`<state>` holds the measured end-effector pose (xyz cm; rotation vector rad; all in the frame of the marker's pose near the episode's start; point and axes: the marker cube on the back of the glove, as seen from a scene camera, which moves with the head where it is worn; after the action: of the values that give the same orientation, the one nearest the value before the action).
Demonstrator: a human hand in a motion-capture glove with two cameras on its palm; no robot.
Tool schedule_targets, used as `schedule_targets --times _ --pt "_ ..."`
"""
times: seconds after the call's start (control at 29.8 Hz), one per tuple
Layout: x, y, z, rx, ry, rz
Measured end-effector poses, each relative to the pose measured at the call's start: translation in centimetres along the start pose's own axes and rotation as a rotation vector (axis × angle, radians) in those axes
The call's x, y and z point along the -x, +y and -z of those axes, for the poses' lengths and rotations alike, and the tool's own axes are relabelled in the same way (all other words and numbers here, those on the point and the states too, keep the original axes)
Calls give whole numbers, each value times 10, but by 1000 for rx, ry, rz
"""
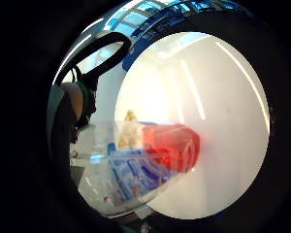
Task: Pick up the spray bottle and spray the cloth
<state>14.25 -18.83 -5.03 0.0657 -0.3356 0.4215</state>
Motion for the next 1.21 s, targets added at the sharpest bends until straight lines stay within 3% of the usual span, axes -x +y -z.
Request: schedule_targets --times 0.47,1.21 --pt "11 -4 9 -54 197 56" --pt "47 -4 -14 31 695 177"
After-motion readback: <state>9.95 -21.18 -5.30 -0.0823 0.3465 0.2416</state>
